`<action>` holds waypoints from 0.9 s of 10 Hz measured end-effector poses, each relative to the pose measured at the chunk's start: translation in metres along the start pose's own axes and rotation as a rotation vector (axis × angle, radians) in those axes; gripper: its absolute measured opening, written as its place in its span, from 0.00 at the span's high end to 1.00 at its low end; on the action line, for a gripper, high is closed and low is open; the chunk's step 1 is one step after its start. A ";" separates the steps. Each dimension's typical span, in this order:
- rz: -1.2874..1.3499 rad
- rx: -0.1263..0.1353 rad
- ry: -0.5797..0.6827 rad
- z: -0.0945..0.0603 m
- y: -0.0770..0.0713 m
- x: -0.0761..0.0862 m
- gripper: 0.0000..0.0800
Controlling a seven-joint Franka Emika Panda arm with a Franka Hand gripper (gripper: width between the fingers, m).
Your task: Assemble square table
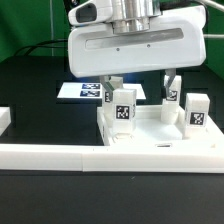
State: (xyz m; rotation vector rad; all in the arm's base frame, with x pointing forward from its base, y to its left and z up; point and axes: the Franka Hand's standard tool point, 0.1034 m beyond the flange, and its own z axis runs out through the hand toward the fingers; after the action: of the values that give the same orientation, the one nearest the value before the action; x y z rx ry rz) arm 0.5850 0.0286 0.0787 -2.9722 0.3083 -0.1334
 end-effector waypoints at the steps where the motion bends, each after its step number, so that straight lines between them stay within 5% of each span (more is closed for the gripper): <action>1: -0.006 -0.001 -0.048 0.000 0.000 0.000 0.19; 6: -0.002 0.000 -0.114 0.001 0.003 -0.003 0.19; 8: 0.045 -0.108 -0.177 -0.010 0.030 0.007 0.19; 9: 0.072 -0.119 -0.172 -0.013 0.038 0.012 0.19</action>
Offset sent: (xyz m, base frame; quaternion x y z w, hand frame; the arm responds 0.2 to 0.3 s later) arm 0.0000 0.0000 0.0000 0.0000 0.0000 0.0000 1.0000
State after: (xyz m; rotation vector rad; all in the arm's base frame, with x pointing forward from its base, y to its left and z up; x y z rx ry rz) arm 0.5875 -0.0127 0.0864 -3.0572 0.4146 0.1534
